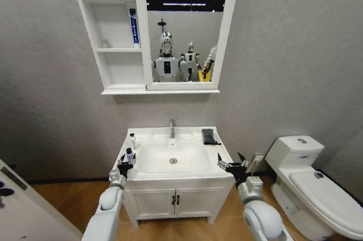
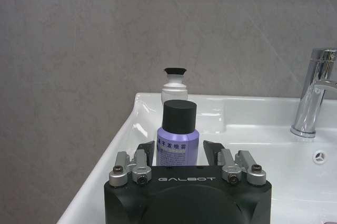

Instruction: Move facial cleanser and shampoo from washbasin to cabinet, then wipe washbasin with towel.

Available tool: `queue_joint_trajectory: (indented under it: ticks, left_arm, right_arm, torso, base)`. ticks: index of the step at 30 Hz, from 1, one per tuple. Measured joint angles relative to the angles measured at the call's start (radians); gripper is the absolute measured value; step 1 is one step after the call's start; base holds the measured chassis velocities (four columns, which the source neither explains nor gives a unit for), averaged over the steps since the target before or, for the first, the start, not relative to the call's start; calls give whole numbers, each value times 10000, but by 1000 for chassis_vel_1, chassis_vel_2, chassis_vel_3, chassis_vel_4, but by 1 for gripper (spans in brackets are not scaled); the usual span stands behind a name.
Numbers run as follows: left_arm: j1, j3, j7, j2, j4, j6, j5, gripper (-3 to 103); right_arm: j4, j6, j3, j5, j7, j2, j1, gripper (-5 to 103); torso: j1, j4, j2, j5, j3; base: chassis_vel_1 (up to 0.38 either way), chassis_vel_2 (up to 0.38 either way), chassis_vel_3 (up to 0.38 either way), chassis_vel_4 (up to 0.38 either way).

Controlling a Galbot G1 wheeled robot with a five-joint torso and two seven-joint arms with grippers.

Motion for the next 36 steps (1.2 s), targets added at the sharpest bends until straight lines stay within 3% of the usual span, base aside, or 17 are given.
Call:
queue_joint_trajectory:
  ticks: [1,4,11,14,17,18,20,21,24,25,27,28,30,31,34,36]
  left_arm:
    - [0,0,0,0,0,0,0,56]
    - [0,20,-38,23,-73,100,-6,42]
    - [1,58,-63,65,-292,163,-70,42]
    - [274,104,-219,214,-964,376,-174,42]
    - [943,275,-1174,1132,-3344,1490,-1117,42]
    - [943,275,-1174,1132,-3344,1490,-1117,42]
    - [857,380,-2659,2371,-4947,2553,-2526,42]
    - [857,380,-2659,2371,-4947,2553,-2526,42]
    - [252,250,-4252,4306,-6579,4229,-5326,42]
    - [252,250,-4252,4306,-6579,4229,-5326,42]
    - [-412,-15,-4846,6100,-7260,5127,-7299,42]
    - [-412,-15,-4846,6100,-7260,5127,-7299,42]
    - [-1327,36,-5022,7341,-7195,5568,-8659,42]
    - [-1327,36,-5022,7341,-7195,5568,-8659,42]
    - [-3683,1004,-5048,8535,-6283,5677,-9993,42]
    - [-4311,1369,-5029,8663,-5999,5678,-10209,42]
  right_arm:
    - [0,0,0,0,0,0,0,100]
    - [-12,5,-25,0,0,53,58,100]
    - [55,5,-89,-37,2,150,55,100]
    - [139,-3,-91,-55,4,157,16,100]
    - [164,-30,-188,-60,-3,121,108,100]
    - [164,-30,-188,-60,-3,121,108,100]
    - [53,-29,-312,-171,-29,233,185,100]
    - [53,-29,-312,-171,-29,233,185,100]
    - [-33,35,-498,-421,-72,488,161,100]
    - [-33,35,-498,-421,-72,488,161,100]
    - [-57,96,-547,-513,-213,540,122,100]
    - [-57,96,-547,-513,-213,540,122,100]
    - [-111,158,-573,-551,-302,559,116,100]
    - [-111,158,-573,-551,-302,559,116,100]
    - [-144,198,-637,-603,-360,572,118,100]
    - [-146,198,-638,-604,-366,565,120,100]
  torso:
    - [0,0,0,0,0]
    - [0,0,0,0,0]
    - [0,-1,0,-1,0]
    - [1,-2,0,-3,0]
    - [0,3,0,-3,-1]
    - [0,3,0,-3,-1]
    - [0,4,0,-1,-1]
    - [0,4,0,-1,-1]
    - [0,-2,-1,-3,-1]
    - [0,-2,-1,-3,-1]
    - [0,1,0,0,-1]
    - [0,1,0,0,-1]
    - [-1,2,0,0,-1]
    - [-1,2,0,0,-1]
    - [0,-1,-1,-1,0]
    - [0,1,-1,0,1]
  base:
    - [0,0,0,0]
    - [0,0,0,0]
    - [0,0,0,0]
    - [0,0,0,0]
    - [0,0,0,0]
    - [0,0,0,0]
    - [0,0,0,0]
    - [0,0,0,0]
    - [0,0,0,0]
    - [0,0,0,0]
    - [0,0,0,0]
    - [0,0,0,0]
    - [0,0,0,0]
    - [0,0,0,0]
    - [0,0,0,0]
    - [0,0,0,0]
